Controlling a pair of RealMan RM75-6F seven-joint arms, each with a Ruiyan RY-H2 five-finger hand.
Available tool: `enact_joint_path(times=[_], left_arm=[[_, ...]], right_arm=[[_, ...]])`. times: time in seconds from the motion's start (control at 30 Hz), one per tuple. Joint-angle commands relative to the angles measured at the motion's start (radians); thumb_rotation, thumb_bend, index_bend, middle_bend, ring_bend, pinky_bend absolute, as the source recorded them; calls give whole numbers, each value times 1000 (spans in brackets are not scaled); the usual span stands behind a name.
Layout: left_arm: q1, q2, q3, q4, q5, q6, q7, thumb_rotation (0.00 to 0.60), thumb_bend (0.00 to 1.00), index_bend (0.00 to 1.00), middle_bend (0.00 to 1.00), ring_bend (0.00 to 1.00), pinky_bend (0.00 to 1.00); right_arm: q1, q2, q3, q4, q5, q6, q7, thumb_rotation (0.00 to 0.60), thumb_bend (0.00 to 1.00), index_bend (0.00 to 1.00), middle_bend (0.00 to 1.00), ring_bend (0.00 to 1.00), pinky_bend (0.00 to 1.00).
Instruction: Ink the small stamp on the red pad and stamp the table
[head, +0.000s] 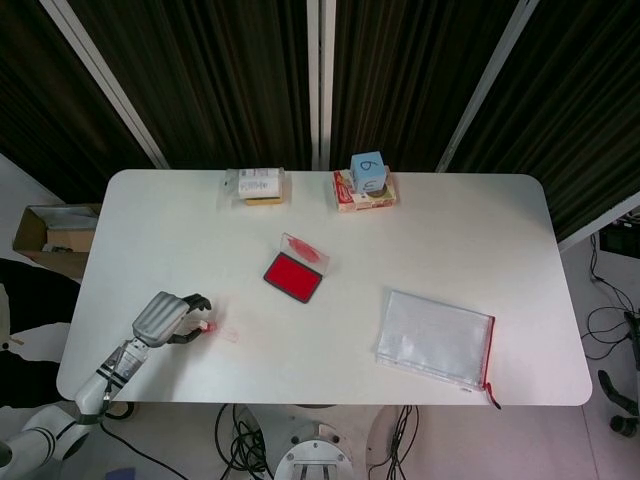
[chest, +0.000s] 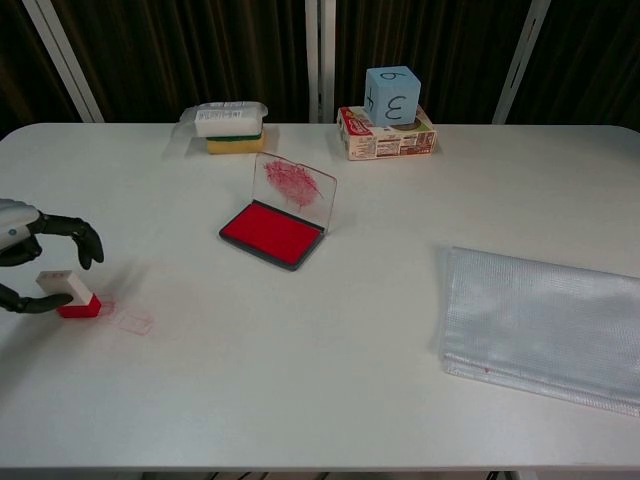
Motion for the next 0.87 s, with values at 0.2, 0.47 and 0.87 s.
enact_joint_path(times=[0.2,0.47,0.87], left_arm=[[81,267,-41,-355,16,256,134,600,182,368,408,967,1000],[223,564,-93,-716,-195,326,442,141,169,118,79,126,272],[276,574,-102,-632,-165,328,302,107,174,113,69,104,203]], right_arm=[[-1,5,6,1,7,2,10,600,197,0,0,0,0],[6,-7,2,-1,-15,2,8,600,197,0,0,0,0],[12,-46,0,31,-48,21,18,600,194,0,0,0,0]])
